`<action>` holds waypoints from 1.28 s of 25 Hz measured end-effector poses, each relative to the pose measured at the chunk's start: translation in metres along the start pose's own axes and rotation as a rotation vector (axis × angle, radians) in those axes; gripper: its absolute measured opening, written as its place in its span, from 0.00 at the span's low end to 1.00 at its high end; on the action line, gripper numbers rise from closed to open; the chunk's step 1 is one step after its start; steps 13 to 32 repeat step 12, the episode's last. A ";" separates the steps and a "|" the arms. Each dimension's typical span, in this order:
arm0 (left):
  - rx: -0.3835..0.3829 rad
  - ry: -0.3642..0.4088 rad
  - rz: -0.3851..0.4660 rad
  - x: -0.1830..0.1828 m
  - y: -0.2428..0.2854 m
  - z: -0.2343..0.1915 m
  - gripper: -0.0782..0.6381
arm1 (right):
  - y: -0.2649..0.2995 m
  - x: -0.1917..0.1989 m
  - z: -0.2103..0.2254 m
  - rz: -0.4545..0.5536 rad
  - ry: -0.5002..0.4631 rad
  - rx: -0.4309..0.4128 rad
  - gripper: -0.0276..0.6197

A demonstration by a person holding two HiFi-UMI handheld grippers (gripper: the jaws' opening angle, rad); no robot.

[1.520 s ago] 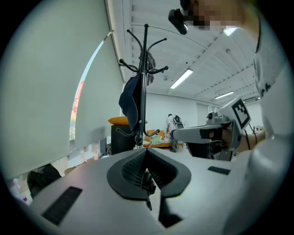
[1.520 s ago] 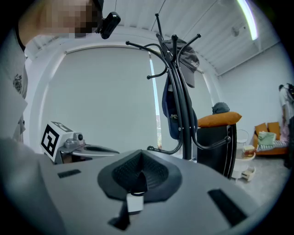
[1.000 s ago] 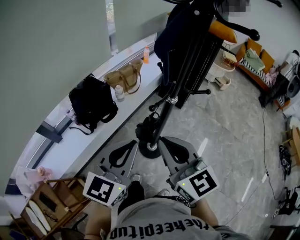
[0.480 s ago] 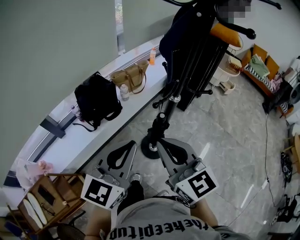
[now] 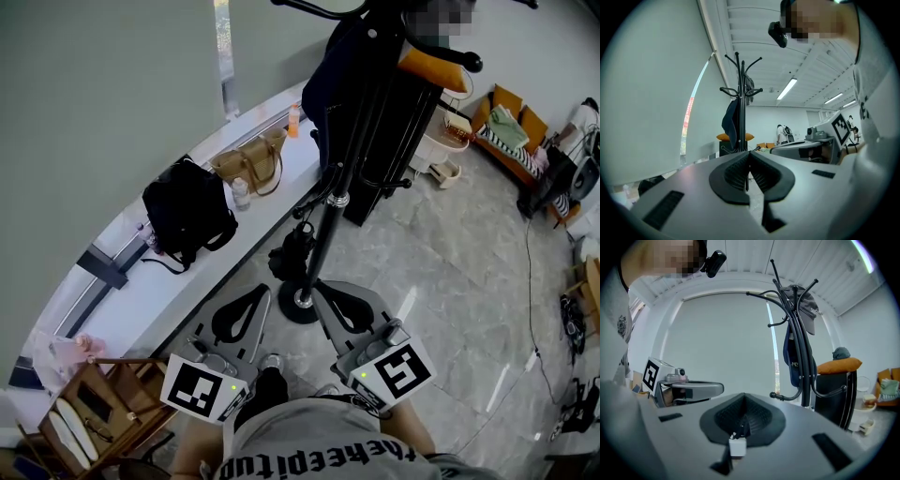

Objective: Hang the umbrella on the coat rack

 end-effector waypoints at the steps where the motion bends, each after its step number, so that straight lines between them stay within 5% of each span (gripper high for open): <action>1: 0.001 -0.001 0.004 -0.001 0.000 0.000 0.13 | -0.001 -0.001 0.000 0.005 -0.002 0.003 0.06; 32: 0.008 -0.006 0.020 -0.004 -0.002 -0.004 0.13 | -0.002 -0.001 -0.002 -0.004 -0.016 0.028 0.06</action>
Point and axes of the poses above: the fingertips, and each gripper's own axes: y forward along the fingers, z to its right, x out of its underside, the point moved 1 cm from there along -y, backward along the fingers, and after that the axes turned 11 degrees about y, right-handed, at the moved point
